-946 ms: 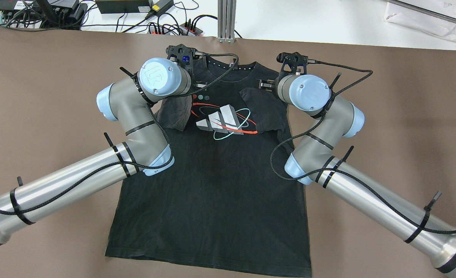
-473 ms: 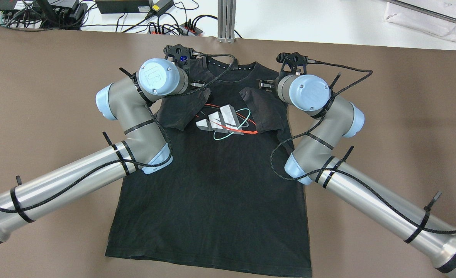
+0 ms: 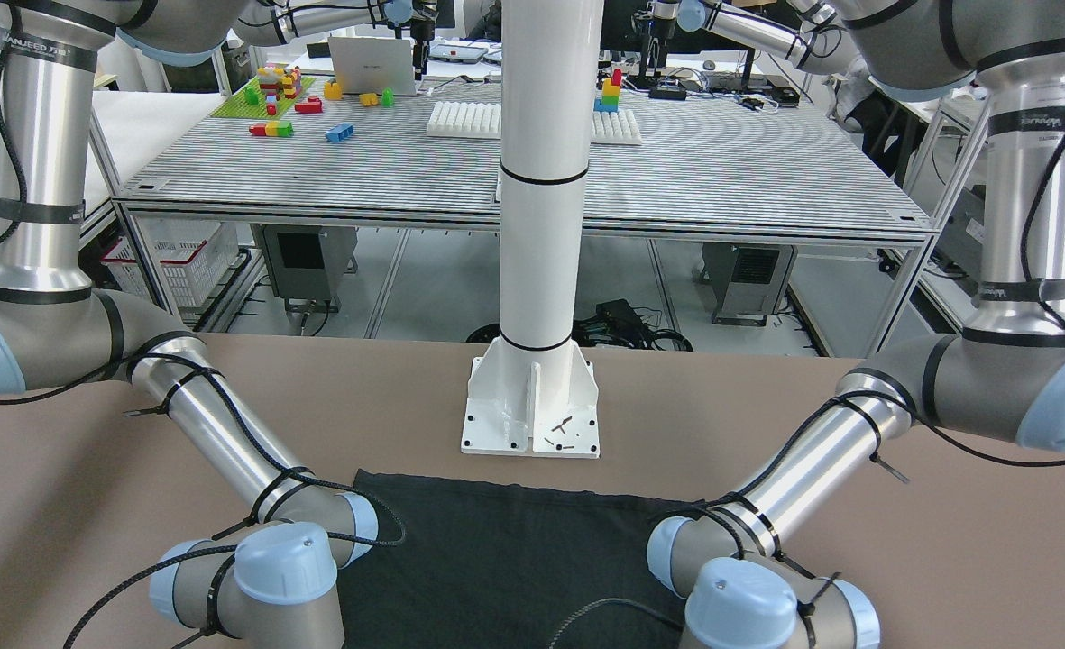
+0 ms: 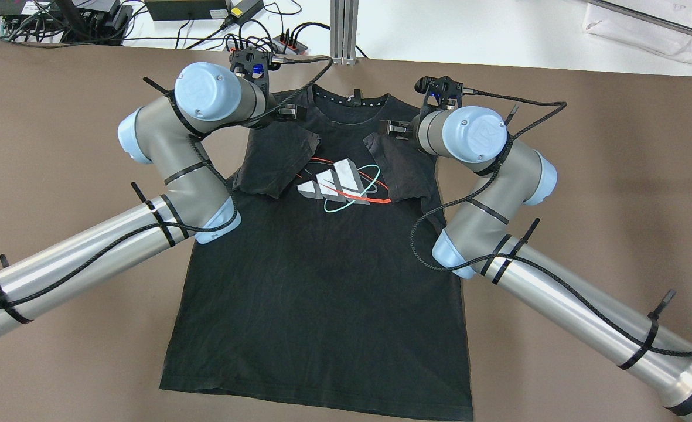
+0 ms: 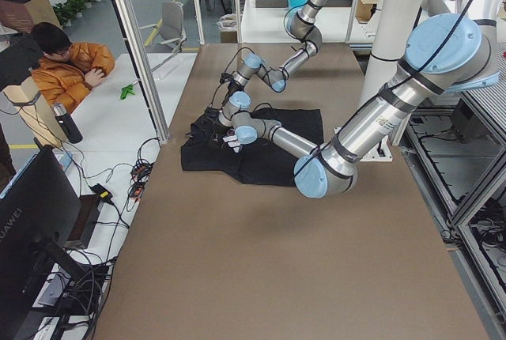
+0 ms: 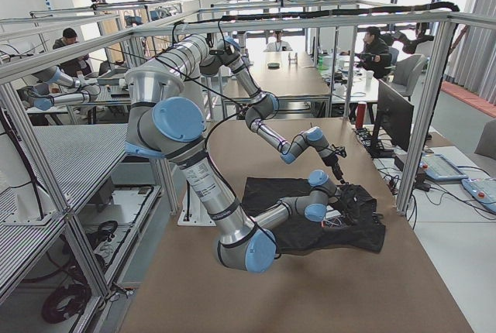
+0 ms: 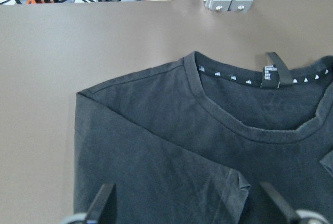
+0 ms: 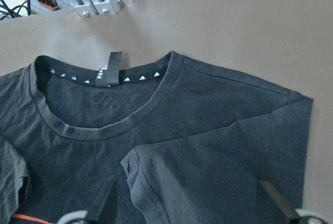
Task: Fold clothes
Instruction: 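Release the sleeves and move both grippers down toward the shirt hem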
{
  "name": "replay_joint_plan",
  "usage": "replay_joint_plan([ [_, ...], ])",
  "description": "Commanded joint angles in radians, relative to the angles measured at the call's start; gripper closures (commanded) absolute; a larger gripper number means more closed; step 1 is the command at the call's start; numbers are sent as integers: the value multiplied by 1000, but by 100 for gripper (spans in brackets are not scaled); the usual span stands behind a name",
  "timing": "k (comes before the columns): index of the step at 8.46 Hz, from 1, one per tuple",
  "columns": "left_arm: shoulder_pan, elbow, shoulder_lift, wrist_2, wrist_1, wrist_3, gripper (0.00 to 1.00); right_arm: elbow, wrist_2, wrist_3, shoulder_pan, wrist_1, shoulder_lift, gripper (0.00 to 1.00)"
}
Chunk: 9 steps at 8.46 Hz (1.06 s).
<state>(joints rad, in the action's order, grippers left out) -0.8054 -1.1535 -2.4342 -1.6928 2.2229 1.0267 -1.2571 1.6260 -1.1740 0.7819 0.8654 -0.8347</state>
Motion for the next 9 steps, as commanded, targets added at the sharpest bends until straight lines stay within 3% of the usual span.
replay_joint_plan([
  [1,-44,-182,168,-138,55,44,5,-161,190,-1,49,7,-120,6],
  [2,-44,-242,200,-175,37,100,5,-250,198,-1,48,9,-198,6],
  [4,-43,-349,298,-215,38,201,5,-400,357,-3,46,65,-294,6],
  [6,-41,-513,471,-212,38,210,5,-534,379,-22,18,86,-418,6],
  [9,-38,-670,650,-209,38,211,5,-680,379,-197,-93,35,-604,6],
])
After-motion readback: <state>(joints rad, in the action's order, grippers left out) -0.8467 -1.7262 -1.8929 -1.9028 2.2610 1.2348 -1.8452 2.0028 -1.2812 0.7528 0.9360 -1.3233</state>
